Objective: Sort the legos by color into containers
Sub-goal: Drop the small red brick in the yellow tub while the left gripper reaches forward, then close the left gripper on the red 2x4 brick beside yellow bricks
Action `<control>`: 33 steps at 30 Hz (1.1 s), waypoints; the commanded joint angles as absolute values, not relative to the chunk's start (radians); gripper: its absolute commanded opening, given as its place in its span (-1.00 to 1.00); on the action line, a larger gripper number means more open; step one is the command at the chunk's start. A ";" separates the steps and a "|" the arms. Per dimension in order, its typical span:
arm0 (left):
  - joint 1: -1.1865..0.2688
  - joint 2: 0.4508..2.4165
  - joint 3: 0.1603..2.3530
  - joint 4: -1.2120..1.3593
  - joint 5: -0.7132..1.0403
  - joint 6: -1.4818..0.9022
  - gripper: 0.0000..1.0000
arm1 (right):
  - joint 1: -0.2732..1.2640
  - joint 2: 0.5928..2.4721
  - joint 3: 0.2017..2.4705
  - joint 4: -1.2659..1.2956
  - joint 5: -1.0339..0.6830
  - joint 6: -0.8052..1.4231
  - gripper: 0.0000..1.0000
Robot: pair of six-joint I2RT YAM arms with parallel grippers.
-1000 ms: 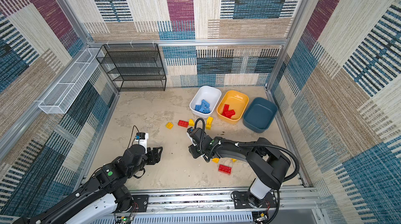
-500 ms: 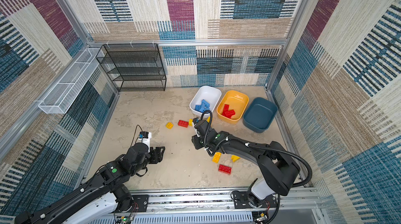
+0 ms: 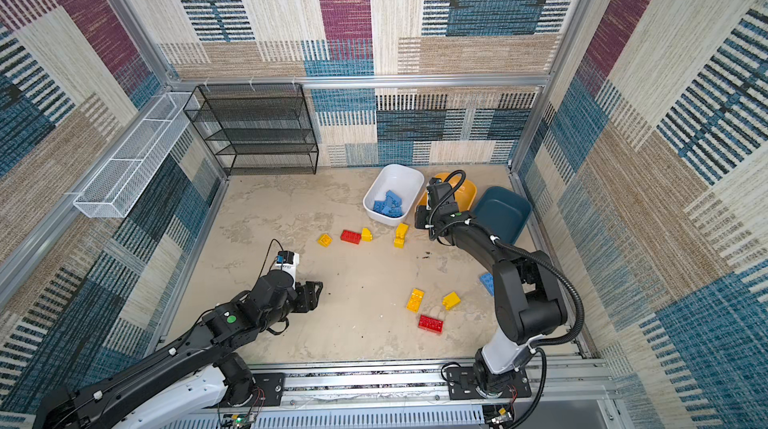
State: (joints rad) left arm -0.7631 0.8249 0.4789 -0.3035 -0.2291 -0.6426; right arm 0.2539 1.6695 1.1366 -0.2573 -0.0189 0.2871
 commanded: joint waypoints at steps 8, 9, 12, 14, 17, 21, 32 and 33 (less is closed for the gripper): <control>-0.759 0.891 0.541 -0.315 -0.232 -0.597 0.45 | 0.158 1.787 1.254 -0.219 -0.034 0.310 0.29; -0.757 0.909 0.556 -0.315 -0.238 -0.588 0.47 | 0.156 1.786 1.259 -0.218 -0.032 0.310 0.36; -0.730 0.973 0.592 -0.291 -0.226 -0.579 0.52 | 0.156 1.755 1.255 -0.206 -0.038 0.310 0.51; -0.717 1.030 0.633 -0.278 -0.221 -0.569 0.55 | 0.163 1.708 1.224 -0.181 -0.058 0.308 0.53; -0.700 1.147 0.728 -0.279 -0.223 -0.530 0.68 | 0.198 1.611 1.157 -0.139 -0.048 0.304 0.59; -0.653 1.335 0.850 -0.282 -0.171 -0.488 0.87 | 0.259 1.475 1.051 -0.097 -0.052 0.307 0.71; -0.626 1.691 1.096 -0.341 -0.181 -0.373 0.87 | 0.396 1.143 0.740 0.008 -0.109 0.304 0.94; -0.626 1.714 1.115 -0.347 -0.190 -0.363 0.87 | 0.400 1.122 0.726 0.008 -0.112 0.303 0.94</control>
State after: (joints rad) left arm -0.6285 1.6722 1.0756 -0.3046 -0.1562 -0.4343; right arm 0.3912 1.1614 0.7517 -0.0517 -0.0959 0.3061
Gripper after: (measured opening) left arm 0.934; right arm 0.972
